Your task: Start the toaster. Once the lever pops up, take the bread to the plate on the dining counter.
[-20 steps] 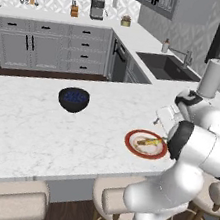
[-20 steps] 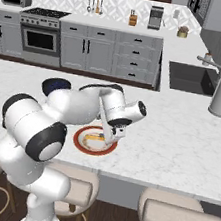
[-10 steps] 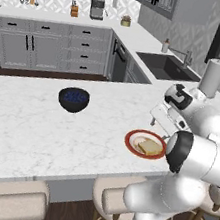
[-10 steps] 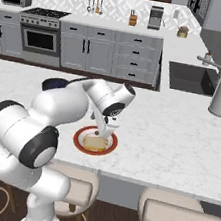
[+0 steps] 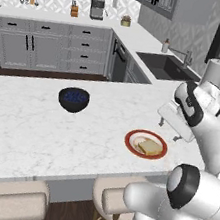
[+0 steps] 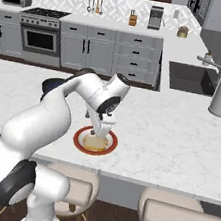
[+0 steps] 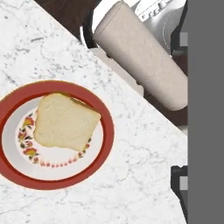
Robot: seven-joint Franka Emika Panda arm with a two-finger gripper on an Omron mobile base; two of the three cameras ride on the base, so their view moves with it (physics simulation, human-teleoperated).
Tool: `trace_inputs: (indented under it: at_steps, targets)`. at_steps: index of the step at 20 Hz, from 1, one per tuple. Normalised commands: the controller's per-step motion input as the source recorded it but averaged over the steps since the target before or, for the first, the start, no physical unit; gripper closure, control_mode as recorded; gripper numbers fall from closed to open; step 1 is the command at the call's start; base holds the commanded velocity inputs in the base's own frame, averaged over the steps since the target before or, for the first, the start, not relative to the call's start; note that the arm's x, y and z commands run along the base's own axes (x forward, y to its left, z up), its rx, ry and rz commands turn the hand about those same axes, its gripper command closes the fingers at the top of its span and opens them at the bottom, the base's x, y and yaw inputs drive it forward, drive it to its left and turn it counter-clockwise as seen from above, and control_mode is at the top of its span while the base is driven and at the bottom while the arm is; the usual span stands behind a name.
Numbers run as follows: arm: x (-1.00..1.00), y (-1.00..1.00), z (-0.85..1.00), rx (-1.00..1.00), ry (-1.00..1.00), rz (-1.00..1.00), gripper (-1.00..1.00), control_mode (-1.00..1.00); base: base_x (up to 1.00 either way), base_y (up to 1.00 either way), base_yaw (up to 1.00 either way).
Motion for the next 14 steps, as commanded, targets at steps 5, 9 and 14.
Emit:
trace_inputs:
  at_steps: [5, 9, 14]
  targets:
    - [-0.53, 0.08, 0.32, -0.09, -0.09, 0.04, -1.0, -1.0, 0.0, 0.0, 0.0]
    - [-0.33, 0.0, 0.13, -0.06, -0.13, 0.02, -1.0, -1.0, 0.0, 0.0, 0.0]
    - [-0.3, 0.0, 0.14, 0.0, -0.16, 0.03, -1.0, -1.0, 0.0, 0.0, 0.0]
